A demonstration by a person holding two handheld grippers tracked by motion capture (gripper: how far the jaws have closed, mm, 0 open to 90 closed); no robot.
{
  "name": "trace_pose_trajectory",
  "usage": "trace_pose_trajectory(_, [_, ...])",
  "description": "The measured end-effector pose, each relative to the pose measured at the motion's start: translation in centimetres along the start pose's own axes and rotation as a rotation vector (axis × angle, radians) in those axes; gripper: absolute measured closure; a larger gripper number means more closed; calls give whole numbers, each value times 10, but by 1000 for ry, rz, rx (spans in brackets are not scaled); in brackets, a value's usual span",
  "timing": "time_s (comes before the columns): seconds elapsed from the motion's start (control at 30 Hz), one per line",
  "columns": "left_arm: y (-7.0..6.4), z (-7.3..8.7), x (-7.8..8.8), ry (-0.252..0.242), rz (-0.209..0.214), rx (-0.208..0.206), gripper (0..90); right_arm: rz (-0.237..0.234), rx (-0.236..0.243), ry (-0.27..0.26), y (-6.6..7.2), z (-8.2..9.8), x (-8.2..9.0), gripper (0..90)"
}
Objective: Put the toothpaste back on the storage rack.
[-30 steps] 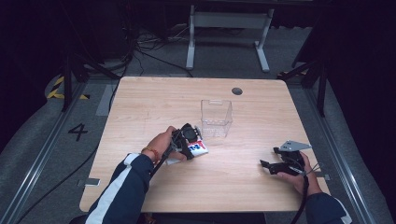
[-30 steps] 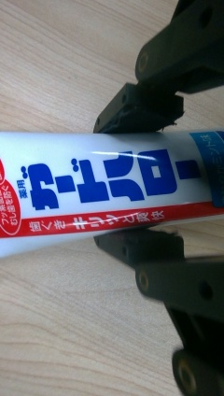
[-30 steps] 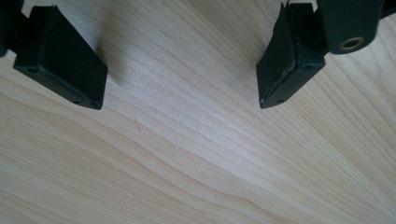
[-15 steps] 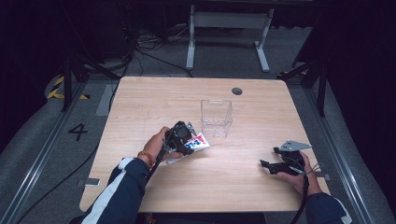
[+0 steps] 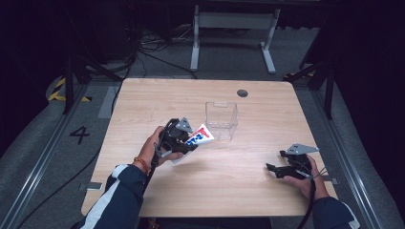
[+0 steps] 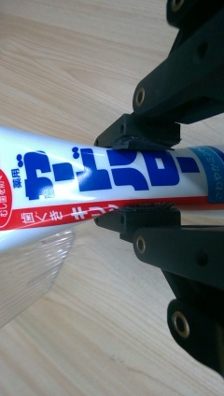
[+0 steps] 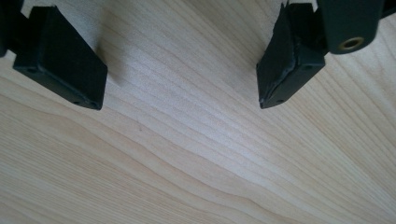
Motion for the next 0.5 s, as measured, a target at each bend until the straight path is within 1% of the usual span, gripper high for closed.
trace_pose_trajectory(0.07, [0,-4,4,-34,5,7,674,1,0,0,0,0,0,166])
trace_pose_trajectory(0.2, [-2,-14,10,-83,8,11,675,0,0,-1,0,0,0,165])
trace_pose_trajectory(0.23, [-2,-17,12,-99,16,21,676,1,0,-1,0,0,0,166])
trace_pose_trajectory(0.27, [-2,-22,14,-116,20,19,677,0,0,-2,0,0,0,165])
trace_pose_trajectory(0.4, [-3,-32,19,-168,19,33,681,0,0,-3,0,0,0,165])
trace_pose_trajectory(0.5, [-2,-41,23,-215,10,32,682,0,0,-3,0,0,0,166])
Point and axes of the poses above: each handheld gripper's, and its own axes: x roughly backward along the jaws, z roughly out of its underside, y roughly to its left, the point moved 7 cm from there along -x, roughly forward along the jaws, and after that the axes turned 1 degree about x, right-handed, at the moved point
